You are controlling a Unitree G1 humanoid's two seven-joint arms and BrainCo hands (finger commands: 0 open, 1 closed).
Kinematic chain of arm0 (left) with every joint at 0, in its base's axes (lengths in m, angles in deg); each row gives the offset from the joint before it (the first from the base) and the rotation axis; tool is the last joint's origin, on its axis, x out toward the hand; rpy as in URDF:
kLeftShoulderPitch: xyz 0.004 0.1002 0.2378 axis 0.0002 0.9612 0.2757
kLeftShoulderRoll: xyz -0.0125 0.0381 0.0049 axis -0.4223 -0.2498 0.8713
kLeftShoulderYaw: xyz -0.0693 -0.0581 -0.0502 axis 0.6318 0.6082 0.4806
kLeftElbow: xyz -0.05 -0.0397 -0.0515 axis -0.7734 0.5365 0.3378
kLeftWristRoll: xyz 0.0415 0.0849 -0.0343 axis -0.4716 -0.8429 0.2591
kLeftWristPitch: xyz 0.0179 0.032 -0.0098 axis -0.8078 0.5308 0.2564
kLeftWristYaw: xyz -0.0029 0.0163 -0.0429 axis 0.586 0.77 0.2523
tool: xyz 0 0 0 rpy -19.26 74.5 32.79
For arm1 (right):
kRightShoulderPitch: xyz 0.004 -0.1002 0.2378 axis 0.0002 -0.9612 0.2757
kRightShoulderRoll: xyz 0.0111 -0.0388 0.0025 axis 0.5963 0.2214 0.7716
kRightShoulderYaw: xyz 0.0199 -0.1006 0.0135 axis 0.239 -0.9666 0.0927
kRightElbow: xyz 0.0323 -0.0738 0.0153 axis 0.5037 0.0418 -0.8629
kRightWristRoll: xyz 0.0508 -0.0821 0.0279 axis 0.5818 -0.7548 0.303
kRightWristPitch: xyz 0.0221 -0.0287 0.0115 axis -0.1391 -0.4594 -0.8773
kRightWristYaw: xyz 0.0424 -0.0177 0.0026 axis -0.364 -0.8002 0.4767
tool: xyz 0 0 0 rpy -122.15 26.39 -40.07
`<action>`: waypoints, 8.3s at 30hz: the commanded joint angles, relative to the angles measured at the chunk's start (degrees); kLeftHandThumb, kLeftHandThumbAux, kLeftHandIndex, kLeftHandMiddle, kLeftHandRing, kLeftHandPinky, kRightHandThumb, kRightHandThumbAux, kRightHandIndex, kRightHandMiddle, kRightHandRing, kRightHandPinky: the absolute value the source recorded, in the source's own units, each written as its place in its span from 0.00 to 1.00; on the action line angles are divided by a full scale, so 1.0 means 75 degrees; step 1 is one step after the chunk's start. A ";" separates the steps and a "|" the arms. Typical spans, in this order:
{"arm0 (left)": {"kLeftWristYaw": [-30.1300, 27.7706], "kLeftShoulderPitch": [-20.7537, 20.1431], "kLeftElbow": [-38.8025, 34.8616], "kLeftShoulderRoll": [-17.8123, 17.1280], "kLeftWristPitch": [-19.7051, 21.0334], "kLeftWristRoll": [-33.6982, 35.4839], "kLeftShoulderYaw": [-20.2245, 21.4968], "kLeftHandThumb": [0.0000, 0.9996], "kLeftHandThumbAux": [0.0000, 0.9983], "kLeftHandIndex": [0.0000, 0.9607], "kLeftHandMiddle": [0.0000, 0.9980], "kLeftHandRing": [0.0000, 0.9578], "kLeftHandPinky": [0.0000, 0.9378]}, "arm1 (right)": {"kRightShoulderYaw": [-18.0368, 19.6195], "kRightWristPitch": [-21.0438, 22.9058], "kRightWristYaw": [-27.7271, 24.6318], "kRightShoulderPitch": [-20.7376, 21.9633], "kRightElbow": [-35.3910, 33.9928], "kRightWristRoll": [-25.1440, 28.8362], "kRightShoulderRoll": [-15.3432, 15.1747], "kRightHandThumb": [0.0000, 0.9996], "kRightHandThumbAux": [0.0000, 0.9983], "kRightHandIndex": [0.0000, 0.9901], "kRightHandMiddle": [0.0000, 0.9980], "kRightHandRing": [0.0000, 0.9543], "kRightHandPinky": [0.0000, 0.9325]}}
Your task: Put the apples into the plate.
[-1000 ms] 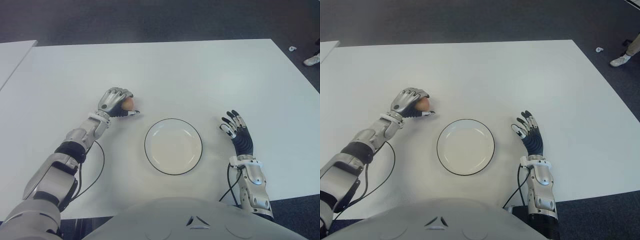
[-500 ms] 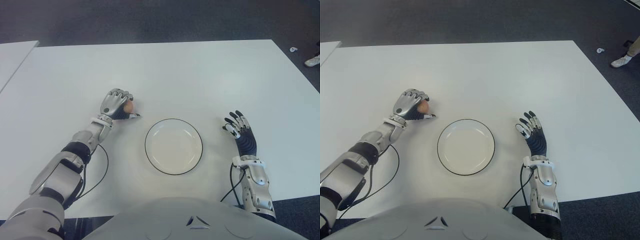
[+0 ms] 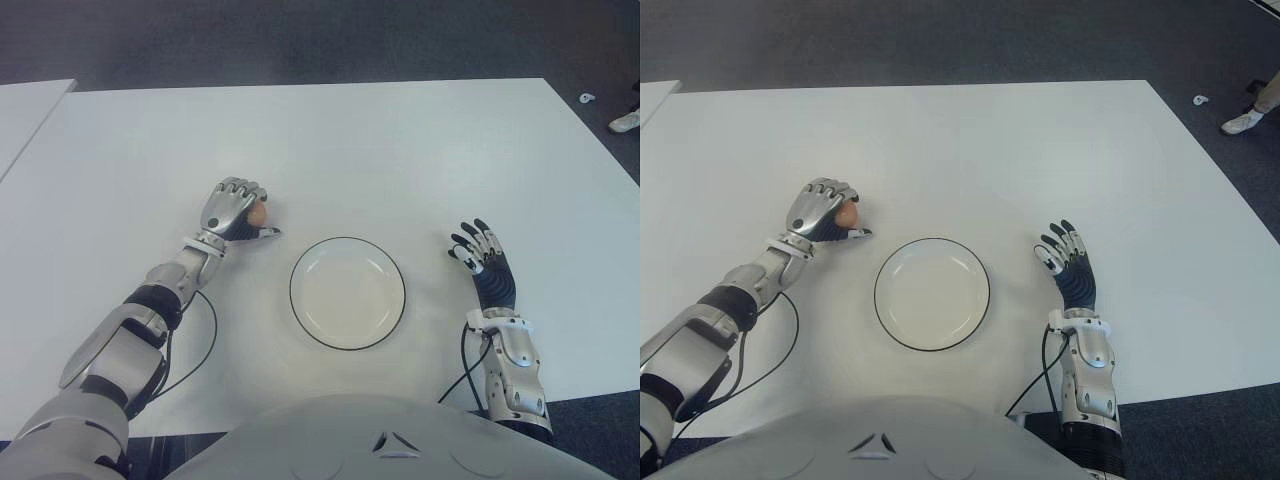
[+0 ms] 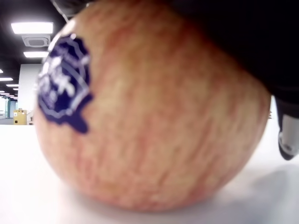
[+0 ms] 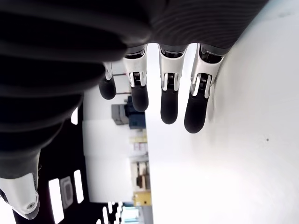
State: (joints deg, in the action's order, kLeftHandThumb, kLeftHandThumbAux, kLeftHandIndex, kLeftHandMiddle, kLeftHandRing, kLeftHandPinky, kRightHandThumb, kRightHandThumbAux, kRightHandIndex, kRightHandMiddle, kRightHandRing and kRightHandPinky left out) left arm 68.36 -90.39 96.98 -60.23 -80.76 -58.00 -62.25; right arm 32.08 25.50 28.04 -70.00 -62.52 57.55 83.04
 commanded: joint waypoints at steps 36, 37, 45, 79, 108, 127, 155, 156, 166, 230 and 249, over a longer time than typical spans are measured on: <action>-0.0902 0.0778 -0.4242 -0.0916 -0.0055 -0.0035 0.1196 0.75 0.69 0.46 0.89 0.93 0.93 | -0.0113 0.0380 0.0045 -0.0120 0.0917 -0.0122 0.0170 0.31 0.64 0.05 0.15 0.20 0.22; -0.0990 0.0771 -0.4374 -0.0940 -0.0092 0.0027 0.1282 0.75 0.69 0.46 0.89 0.93 0.93 | -0.0121 0.0373 0.0051 -0.0111 0.0946 -0.0131 0.0172 0.31 0.64 0.05 0.15 0.20 0.22; -0.1462 0.0775 -0.5054 -0.0958 -0.0202 0.0278 0.1750 0.75 0.69 0.46 0.90 0.94 0.94 | -0.0157 0.0277 0.0015 -0.0079 0.1112 -0.0120 0.0197 0.30 0.64 0.05 0.16 0.21 0.24; -0.5371 0.4442 -0.9425 0.2797 0.2451 0.4236 0.2183 0.75 0.70 0.46 0.90 0.92 0.93 | -0.0349 -0.0066 0.0036 -0.0256 0.1255 -0.0170 0.0260 0.32 0.61 0.07 0.18 0.21 0.25; -0.5368 0.4258 -0.9235 0.2573 0.2000 0.3389 0.2641 0.75 0.69 0.46 0.88 0.90 0.92 | -0.0362 -0.0060 0.0087 -0.0258 0.1255 -0.0196 0.0223 0.31 0.57 0.09 0.20 0.23 0.25; -0.5124 0.4086 -0.8882 0.0692 0.0876 0.1604 0.3950 0.34 0.34 0.20 0.19 0.15 0.10 | -0.0318 -0.0040 0.0037 -0.0189 0.1362 -0.0127 0.0152 0.31 0.60 0.08 0.19 0.22 0.27; -0.5453 0.3456 -0.7944 -0.1032 0.1584 -0.0699 0.3644 0.27 0.12 0.00 0.00 0.00 0.00 | -0.0195 0.0014 -0.0164 0.0041 0.1730 -0.0063 -0.0053 0.30 0.65 0.04 0.15 0.20 0.25; -0.5444 0.3435 -0.7912 -0.1038 0.1600 -0.0716 0.3626 0.27 0.11 0.00 0.00 0.00 0.00 | -0.0188 0.0004 -0.0176 0.0050 0.1752 -0.0058 -0.0065 0.30 0.65 0.04 0.15 0.20 0.25; -0.5347 0.3164 -0.7414 -0.1143 0.1656 -0.0805 0.3497 0.26 0.10 0.00 0.00 0.00 0.00 | -0.0177 -0.0065 -0.0238 0.0056 0.1803 -0.0052 -0.0129 0.31 0.68 0.02 0.13 0.19 0.24; -0.4720 0.1734 -0.3371 -0.1601 0.1589 0.0020 0.2425 0.29 0.18 0.00 0.00 0.00 0.00 | 0.0146 -0.0492 -0.0582 0.0059 0.2249 0.0019 -0.0539 0.27 0.70 0.01 0.12 0.17 0.20; -0.4419 0.1559 -0.2750 -0.1461 0.1729 -0.0018 0.2061 0.32 0.18 0.00 0.00 0.00 0.00 | 0.0264 -0.0746 -0.0578 0.0209 0.2520 0.0130 -0.0585 0.29 0.71 0.03 0.17 0.21 0.25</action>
State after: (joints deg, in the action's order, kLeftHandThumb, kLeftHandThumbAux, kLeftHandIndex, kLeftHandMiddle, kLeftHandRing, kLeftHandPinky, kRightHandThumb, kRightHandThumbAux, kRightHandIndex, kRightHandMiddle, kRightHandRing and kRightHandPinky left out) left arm 34.61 -78.28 74.52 -71.98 -68.09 -57.97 -45.47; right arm 34.48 15.16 23.64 -64.85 -49.10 58.69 77.33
